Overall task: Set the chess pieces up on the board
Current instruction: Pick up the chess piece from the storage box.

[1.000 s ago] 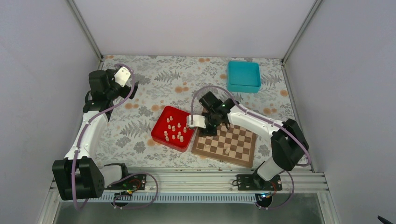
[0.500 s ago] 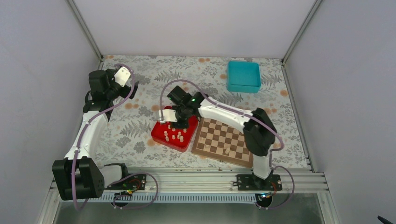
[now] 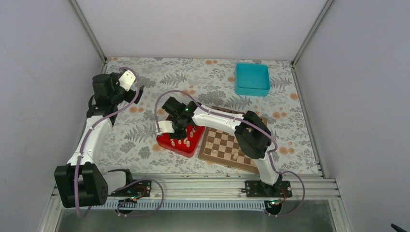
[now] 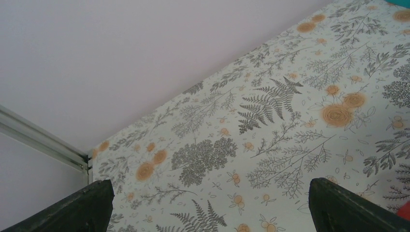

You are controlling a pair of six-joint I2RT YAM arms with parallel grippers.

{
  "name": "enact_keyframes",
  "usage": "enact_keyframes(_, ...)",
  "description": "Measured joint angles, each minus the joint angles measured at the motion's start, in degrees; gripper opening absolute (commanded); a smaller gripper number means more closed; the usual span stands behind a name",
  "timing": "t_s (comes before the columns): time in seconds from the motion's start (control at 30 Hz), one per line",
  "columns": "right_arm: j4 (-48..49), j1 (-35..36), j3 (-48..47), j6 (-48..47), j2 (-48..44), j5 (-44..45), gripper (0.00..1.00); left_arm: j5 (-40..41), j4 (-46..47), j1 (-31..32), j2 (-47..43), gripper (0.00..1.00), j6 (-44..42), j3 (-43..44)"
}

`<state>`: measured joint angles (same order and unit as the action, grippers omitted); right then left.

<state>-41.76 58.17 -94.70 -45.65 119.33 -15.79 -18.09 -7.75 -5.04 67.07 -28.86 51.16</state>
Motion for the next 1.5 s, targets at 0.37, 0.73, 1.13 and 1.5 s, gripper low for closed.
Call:
enact_keyframes(0.37,1.6,-0.1,-0.1,0.0,1.9,0.5,0.19,0.0,0.0,0.0,-0.7,1.0,0.3,-0.2)
enact_keyframes(0.73,3.2,-0.2,-0.1,0.0,2.4,2.0,0.2,0.0,0.2,0.0,-0.7,1.0,0.8,-0.2)
enact_keyframes(1.13,3.1,-0.3,0.0,0.0,2.9,2.0,0.22,-0.5,0.1,0.0,-0.7,1.0,0.9,-0.2)
enact_keyframes(1.5,3.2,-1.0,0.4,0.0,3.4,1.7,0.22,-0.6,0.1,0.0,-0.7,1.0,0.9,-0.2)
